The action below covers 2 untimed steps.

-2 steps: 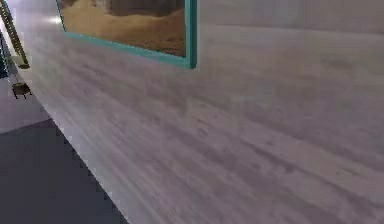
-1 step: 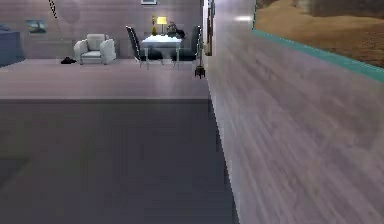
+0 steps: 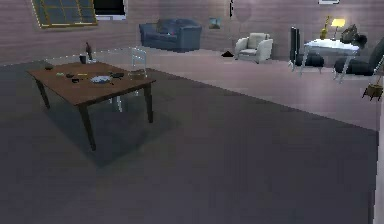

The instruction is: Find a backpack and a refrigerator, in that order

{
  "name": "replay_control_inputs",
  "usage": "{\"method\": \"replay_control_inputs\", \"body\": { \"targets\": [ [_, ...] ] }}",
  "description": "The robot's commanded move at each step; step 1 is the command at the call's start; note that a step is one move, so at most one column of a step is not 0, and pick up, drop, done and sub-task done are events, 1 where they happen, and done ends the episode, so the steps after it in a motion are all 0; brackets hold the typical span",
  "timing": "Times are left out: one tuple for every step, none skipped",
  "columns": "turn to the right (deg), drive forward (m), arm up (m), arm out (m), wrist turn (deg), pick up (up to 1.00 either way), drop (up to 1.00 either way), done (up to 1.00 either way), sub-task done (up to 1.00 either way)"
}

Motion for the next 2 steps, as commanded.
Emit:
{"method": "replay_control_inputs", "body": {
  "targets": [
    [0.0,0.20,0.00,0.00,0.0,0.00,0.00,0.00,0.00],
    [36.0,0.00,0.00,0.00,0.0,0.00,0.00,0.00,0.00]
  ]
}}
